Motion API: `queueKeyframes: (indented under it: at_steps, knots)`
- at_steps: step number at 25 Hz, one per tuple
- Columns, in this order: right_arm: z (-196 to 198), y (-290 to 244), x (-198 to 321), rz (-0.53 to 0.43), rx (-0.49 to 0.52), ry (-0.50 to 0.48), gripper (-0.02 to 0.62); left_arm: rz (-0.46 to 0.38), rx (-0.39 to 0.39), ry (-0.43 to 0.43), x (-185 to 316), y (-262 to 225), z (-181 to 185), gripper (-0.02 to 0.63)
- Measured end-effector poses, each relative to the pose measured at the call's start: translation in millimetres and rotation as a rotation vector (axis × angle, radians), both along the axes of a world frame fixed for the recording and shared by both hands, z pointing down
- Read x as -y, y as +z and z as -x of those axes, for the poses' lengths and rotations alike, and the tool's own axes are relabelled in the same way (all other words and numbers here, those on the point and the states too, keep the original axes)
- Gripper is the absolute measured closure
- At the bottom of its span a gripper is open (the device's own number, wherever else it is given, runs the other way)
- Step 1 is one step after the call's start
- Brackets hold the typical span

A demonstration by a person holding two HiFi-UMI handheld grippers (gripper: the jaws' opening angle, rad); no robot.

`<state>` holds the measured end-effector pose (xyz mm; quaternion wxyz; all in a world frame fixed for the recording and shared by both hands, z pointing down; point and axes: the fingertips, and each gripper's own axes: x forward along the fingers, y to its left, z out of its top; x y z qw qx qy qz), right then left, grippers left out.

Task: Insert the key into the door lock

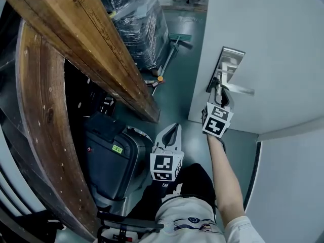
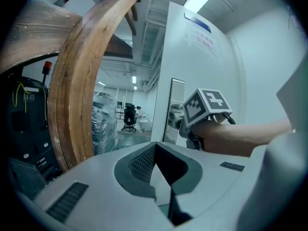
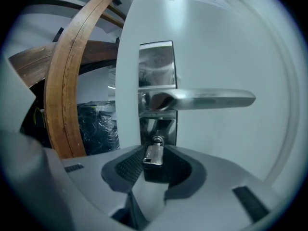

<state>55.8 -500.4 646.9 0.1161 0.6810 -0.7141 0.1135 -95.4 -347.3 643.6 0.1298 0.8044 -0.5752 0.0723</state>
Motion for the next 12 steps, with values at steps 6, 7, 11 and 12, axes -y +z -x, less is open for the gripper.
queueKeyframes:
  at_steps: [6,7,11,12]
  knots:
    - [-0.1,-19.8,-52.1,-0.018,0.046,-0.121,0.476,0.002,0.002,0.017,-1.3,-31.8,-7.3,0.601]
    - [-0.5,-29.0,-69.6,-0.020,0.066,-0.139,0.476,0.000,0.001,0.023,-1.9,-43.5,-9.8,0.601]
    - [-7.5,-93.3,-138.3,-0.064,0.103,-0.214,0.479,-0.020,-0.010,0.051,-8.9,-103.6,-26.2,0.601]
    - [-11.9,-113.4,-150.5,-0.081,0.098,-0.219,0.534,-0.032,-0.013,0.060,-9.5,-120.6,-31.1,0.601]
